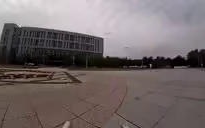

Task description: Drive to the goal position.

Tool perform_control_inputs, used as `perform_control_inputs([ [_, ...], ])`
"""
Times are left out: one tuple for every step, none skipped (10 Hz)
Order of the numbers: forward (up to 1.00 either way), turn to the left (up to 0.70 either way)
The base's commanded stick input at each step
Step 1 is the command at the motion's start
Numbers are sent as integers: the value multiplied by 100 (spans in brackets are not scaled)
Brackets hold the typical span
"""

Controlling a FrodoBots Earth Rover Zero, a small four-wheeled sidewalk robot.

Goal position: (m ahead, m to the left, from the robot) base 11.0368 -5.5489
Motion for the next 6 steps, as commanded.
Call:
perform_control_inputs([
  [70,0],
  [70,0],
  [70,0],
  [70,0],
  [70,-8],
  [70,-25],
])
